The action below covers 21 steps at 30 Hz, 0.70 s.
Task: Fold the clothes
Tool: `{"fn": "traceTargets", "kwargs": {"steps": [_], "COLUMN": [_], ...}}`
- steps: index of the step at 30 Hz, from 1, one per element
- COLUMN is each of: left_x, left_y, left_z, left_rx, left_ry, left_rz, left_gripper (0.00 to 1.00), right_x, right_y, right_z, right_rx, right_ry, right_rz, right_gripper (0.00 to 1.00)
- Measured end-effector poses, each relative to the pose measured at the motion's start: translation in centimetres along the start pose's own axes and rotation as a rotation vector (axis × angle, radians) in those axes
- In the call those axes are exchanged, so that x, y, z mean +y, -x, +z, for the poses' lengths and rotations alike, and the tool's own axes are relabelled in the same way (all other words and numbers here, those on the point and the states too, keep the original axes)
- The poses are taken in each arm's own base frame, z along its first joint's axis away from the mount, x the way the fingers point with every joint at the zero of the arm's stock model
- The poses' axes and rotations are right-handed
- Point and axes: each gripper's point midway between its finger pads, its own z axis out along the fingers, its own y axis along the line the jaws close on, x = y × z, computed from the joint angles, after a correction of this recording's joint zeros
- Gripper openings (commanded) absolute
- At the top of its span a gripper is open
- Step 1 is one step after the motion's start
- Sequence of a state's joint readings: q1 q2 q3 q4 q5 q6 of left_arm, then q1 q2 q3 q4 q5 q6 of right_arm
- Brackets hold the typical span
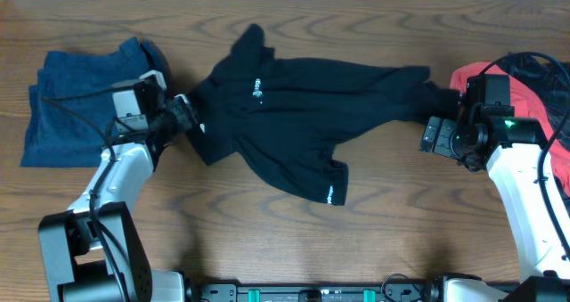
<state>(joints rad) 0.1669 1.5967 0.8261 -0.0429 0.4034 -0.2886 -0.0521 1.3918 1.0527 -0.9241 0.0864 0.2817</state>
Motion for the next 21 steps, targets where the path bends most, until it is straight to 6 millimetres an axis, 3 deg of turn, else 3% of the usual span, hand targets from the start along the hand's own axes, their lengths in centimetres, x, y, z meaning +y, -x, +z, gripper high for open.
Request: {"fn": "traceTargets", "kwargs": {"steps": [6, 11, 16, 21], "left_x": [-3.5, -7.1, -9.6, -9.8], "left_y": [-8.3, -14.5, -18.0, -20.2], "left_z": [-0.6, -1.9, -2.1, -1.2], "left_rx": [0.342, 0.576, 0.661, 0.643], "left_ry": [-0.104, -0.141, -0.115, -0.044], "left_rz": [-0.152, -0.154, -0.123, -0.161], "left_gripper": [0.98, 0.98, 1.00, 0.81], "right_x": [0.0, 0.0, 0.0, -0.1], "right_y": [0.0, -0.1, -0.1, -0.3], "right_z": [0.0, 0.0, 0.0, 0.0], "right_rx": [0.002, 0.002, 0.003, 0.012], "right_ry": [-0.001, -0.001, -0.001, -0.004], "right_rz": [-0.001, 0.000, 0.000, -0.001], "right_gripper": [0.99, 0.99, 0.99, 0.99]}}
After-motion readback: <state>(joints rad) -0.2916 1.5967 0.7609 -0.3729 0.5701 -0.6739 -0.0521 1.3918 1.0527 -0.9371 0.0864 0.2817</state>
